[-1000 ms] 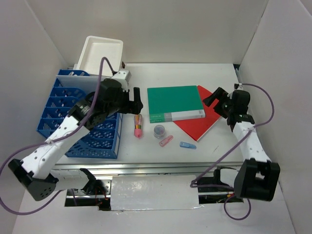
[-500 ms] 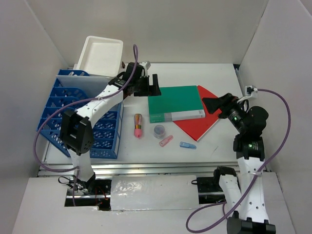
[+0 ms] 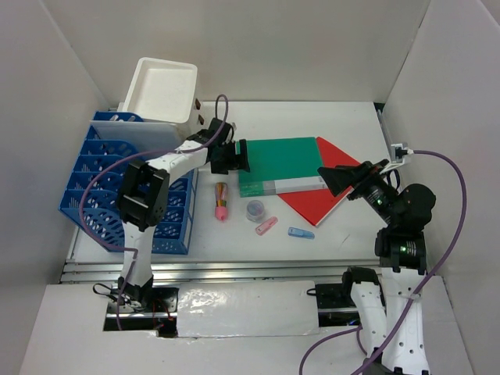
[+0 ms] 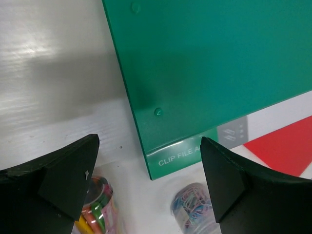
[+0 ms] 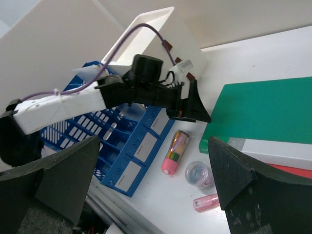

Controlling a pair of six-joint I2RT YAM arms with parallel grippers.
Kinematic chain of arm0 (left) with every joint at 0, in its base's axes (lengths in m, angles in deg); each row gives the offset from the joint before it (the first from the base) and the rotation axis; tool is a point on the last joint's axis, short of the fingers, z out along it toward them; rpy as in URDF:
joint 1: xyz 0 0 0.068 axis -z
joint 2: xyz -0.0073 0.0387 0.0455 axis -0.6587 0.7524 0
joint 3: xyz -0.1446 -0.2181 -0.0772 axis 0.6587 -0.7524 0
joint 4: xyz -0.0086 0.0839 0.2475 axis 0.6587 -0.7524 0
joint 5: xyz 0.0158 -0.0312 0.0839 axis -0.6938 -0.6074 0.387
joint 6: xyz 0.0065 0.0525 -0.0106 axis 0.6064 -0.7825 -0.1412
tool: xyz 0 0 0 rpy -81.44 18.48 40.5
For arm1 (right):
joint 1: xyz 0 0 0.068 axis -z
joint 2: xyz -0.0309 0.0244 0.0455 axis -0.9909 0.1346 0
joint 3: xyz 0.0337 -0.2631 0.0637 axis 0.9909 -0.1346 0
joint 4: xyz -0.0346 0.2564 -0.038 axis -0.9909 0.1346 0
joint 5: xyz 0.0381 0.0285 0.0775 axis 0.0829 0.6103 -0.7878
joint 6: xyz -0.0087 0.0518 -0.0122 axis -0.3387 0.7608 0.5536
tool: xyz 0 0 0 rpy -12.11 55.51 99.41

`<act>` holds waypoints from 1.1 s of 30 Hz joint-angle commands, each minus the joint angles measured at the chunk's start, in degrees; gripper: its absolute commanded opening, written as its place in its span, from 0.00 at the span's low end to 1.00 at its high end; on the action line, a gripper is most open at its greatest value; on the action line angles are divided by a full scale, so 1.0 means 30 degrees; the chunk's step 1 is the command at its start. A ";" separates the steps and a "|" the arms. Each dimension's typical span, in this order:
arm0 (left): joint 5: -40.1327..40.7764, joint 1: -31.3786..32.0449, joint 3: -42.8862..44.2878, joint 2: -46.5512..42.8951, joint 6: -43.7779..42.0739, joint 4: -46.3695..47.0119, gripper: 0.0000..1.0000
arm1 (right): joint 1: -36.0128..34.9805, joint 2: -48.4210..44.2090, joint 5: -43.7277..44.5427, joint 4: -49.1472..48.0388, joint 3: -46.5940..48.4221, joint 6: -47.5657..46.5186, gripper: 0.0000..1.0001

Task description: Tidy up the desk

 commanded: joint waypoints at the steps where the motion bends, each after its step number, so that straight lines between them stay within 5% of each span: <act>1: -0.1151 0.0077 -0.0723 0.0257 0.0457 0.1461 0.97 | -0.0209 -0.0278 -0.1259 -0.1291 0.0297 0.0261 1.00; 14: -0.4404 0.0077 -0.1897 0.0844 0.1600 0.4305 0.88 | -0.0210 -0.0190 -0.0820 -0.1172 0.0122 -0.0063 1.00; 33: -0.6454 0.0048 -0.2482 0.1839 0.3444 0.7290 0.61 | -0.0239 0.0102 -0.0263 -0.1378 -0.0405 0.0113 1.00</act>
